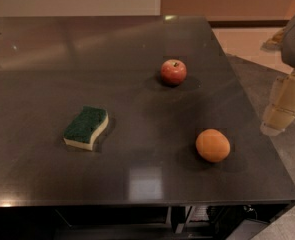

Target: Move orange near apple

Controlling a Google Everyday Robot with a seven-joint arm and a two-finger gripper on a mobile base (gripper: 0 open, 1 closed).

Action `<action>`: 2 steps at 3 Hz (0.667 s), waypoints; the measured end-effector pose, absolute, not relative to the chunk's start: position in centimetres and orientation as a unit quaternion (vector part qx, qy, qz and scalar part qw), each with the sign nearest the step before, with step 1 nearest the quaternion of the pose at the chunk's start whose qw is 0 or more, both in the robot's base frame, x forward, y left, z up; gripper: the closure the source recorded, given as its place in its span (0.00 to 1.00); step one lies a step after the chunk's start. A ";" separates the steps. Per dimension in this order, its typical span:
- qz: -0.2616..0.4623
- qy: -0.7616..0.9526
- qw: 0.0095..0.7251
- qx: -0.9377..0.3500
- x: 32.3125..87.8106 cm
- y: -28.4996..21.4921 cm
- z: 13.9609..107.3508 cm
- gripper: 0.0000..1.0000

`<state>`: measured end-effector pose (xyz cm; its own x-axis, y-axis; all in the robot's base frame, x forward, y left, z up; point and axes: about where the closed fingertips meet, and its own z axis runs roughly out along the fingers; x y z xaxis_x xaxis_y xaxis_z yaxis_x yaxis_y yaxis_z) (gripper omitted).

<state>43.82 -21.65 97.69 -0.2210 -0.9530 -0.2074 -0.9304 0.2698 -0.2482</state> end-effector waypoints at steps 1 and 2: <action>-0.036 0.780 0.161 -0.604 43.8 -21.6 97.7 0.00; -0.019 0.772 0.165 -0.613 43.4 -20.9 96.6 0.00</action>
Offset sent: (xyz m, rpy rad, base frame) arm -0.0122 0.0182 -0.0370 0.0782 0.0568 0.0897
